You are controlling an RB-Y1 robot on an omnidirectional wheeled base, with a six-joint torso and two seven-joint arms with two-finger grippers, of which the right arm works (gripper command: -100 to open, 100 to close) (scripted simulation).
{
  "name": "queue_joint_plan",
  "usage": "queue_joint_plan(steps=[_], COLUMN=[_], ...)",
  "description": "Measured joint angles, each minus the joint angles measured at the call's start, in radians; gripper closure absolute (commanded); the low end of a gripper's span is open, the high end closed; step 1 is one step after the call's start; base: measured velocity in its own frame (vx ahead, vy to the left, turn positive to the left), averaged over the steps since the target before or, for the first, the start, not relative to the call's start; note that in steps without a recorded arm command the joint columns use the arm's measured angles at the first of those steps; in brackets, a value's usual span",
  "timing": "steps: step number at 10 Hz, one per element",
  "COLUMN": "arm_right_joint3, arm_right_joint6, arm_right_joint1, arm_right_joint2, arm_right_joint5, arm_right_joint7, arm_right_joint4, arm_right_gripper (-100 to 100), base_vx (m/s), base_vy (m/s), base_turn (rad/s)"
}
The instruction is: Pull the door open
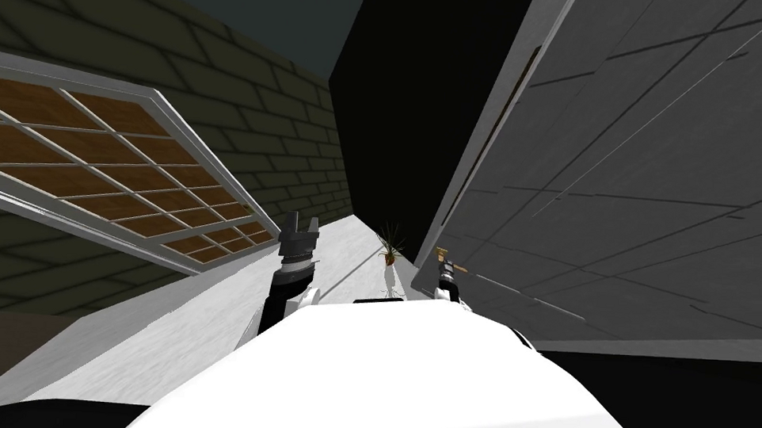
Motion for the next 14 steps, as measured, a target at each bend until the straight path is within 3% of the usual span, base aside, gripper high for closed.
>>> queue_joint_plan(steps=[2, 4, 6, 8, 10, 11, 12, 13, 14], arm_right_joint3=[0.001, 0.0, 0.009, 0.029, 0.044, 0.052, 0.063, 0.069, 0.08], arm_right_joint6=[0.015, 0.003, 0.021, 0.007, 0.01, 0.026, 0.009, 0.009, 0.037], arm_right_joint1=[0.01, 0.0, 0.017, -0.003, 0.007, 0.022, 0.0, 0.007, 0.034], arm_right_joint2=[0.005, -0.002, -0.001, -0.008, -0.001, 0.005, -0.006, -0.003, 0.008], arm_right_joint5=[0.001, 0.0, 0.006, 0.02, 0.029, 0.035, 0.042, 0.046, 0.053], arm_right_joint7=[0.0, -0.003, -0.006, -0.02, -0.03, -0.033, -0.042, -0.048, -0.051], arm_right_joint4=[-0.021, -0.008, -0.058, -0.026, -0.034, -0.068, -0.03, -0.042, -0.104], arm_right_gripper=[100, 100, 100, 100, 100, 100, 100, 100, 100], base_vx=[0.022, 0.018, -0.17, -0.173, -0.141, -0.206, -0.162, -0.187, -0.15], base_vy=[-0.006, -0.011, -0.004, -0.014, 0.001, -0.005, -0.015, -0.026, -0.005], base_turn=[-0.006, 0.003, 0.062, 0.055, 0.037, 0.059, 0.039, 0.052, 0.036])
